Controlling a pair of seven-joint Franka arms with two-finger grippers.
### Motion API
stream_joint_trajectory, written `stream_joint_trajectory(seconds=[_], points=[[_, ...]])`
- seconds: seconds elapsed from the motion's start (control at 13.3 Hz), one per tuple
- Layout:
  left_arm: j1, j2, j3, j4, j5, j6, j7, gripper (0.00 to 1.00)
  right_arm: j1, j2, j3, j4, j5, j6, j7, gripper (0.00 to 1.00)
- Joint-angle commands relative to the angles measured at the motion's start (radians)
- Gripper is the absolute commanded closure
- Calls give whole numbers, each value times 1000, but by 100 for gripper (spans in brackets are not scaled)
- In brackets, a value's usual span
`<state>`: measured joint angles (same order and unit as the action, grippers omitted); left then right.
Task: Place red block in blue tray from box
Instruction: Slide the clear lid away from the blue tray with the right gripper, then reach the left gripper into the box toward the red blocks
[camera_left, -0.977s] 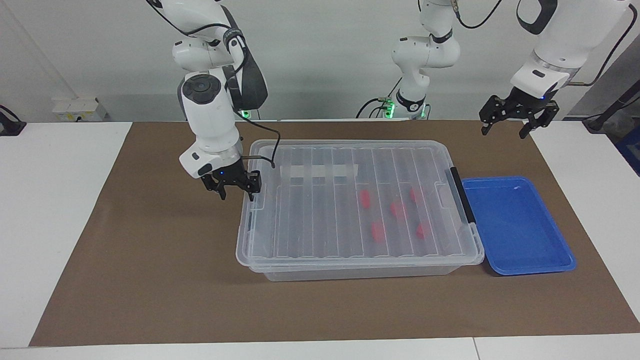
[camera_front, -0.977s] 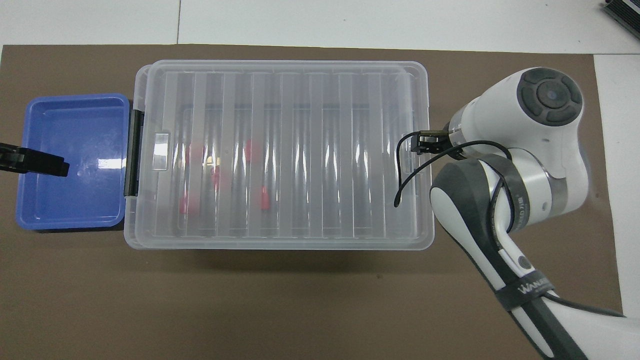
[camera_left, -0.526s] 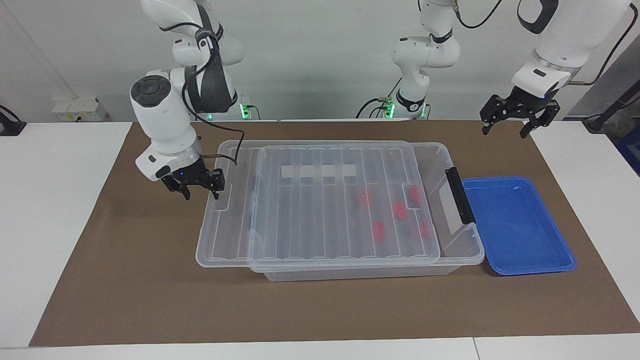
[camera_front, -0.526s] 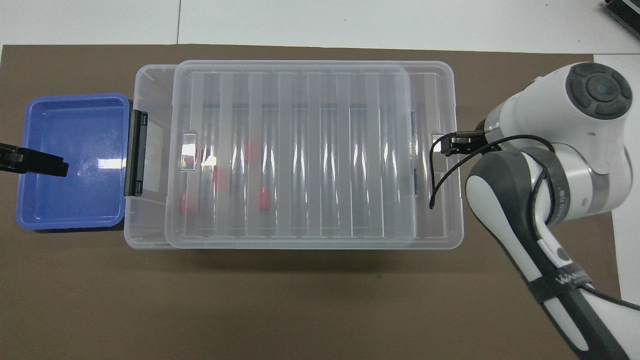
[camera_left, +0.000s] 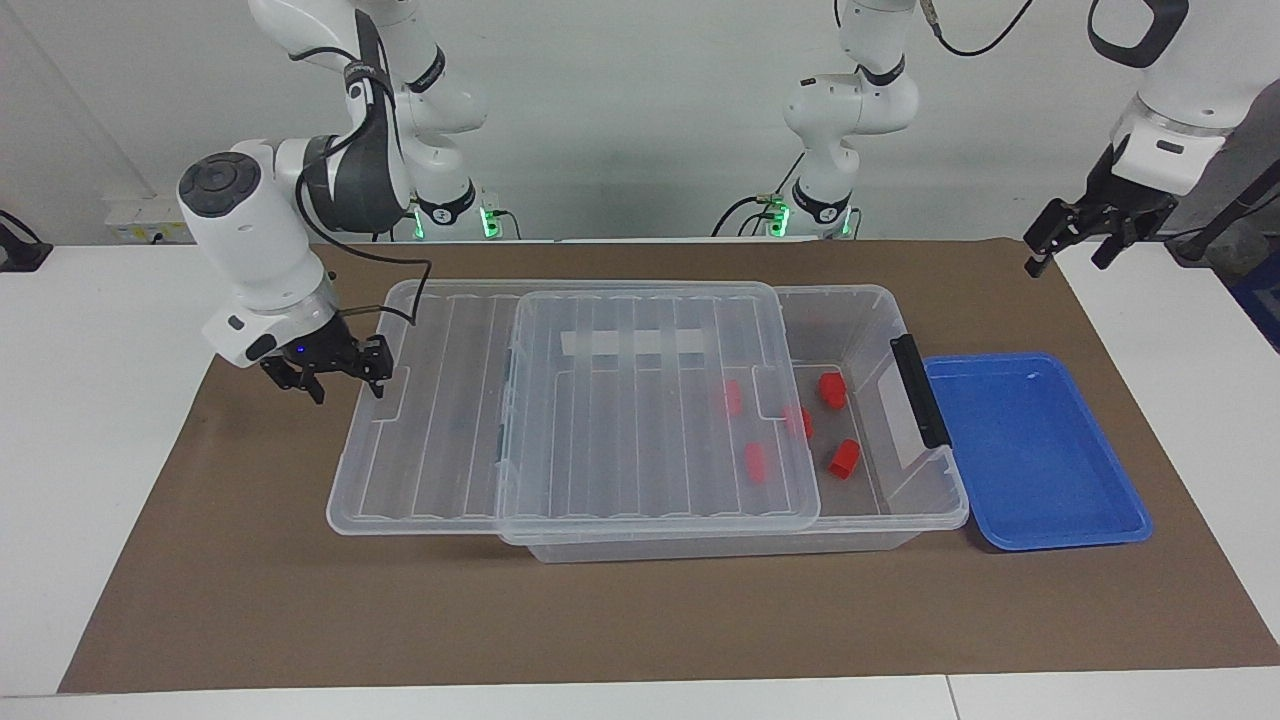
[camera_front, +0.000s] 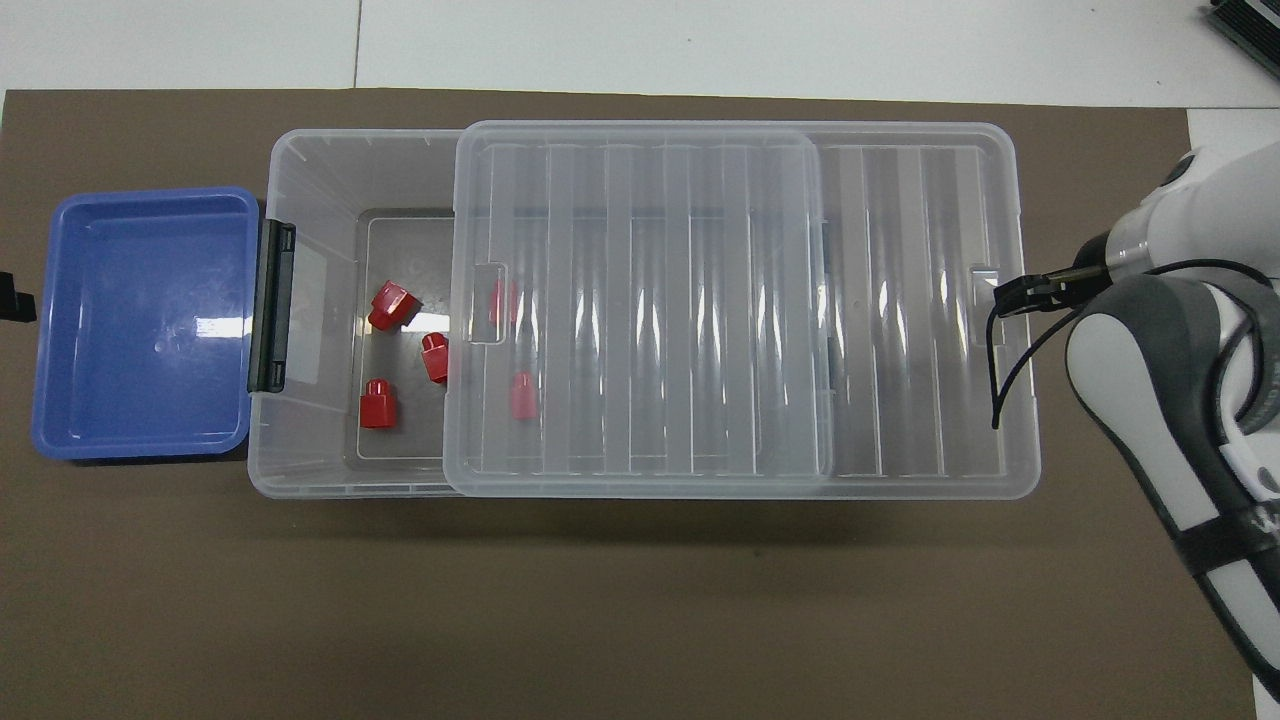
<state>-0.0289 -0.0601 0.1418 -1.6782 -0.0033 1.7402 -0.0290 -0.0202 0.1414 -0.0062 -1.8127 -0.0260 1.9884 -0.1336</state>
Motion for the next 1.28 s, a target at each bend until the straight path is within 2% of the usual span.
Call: stream_joint_trajectory(seconds=[0.0, 0.08, 0.23, 0.53, 0.6, 0.75, 0.83, 0.9, 1.05, 1.2], points=[[-12, -50, -7, -109, -1, 123, -69, 0, -37, -25, 11, -31, -14, 18, -63, 22], [-16, -38, -16, -98, 2, 145, -122, 0, -44, -23, 11, -31, -14, 20, -73, 22], [-96, -5, -19, -97, 2, 202, -280, 0, -63, -23, 11, -31, -14, 20, -107, 22], [-267, 172, -19, 32, 63, 193, -537, 0, -70, -23, 11, -30, -14, 13, -130, 21], [-297, 184, -19, 14, 81, 196, -540, 0, -67, -25, 11, -27, -11, 9, -126, 21], [-339, 190, -19, -85, 94, 270, -561, 0, -57, -28, 11, -19, -9, 1, -113, 16], [-353, 200, -21, -103, 94, 322, -618, 0, -56, -39, 11, -17, -8, 1, -107, 13], [-376, 241, -19, -100, 97, 353, -655, 0, -55, -49, 11, -17, -6, -5, -83, 10], [-390, 255, -21, -115, 134, 363, -663, 0, -47, -80, 12, -27, 0, -46, -26, 10], [-394, 237, -21, -257, 134, 491, -676, 0, -29, -105, 12, -28, 1, -95, 44, 6]])
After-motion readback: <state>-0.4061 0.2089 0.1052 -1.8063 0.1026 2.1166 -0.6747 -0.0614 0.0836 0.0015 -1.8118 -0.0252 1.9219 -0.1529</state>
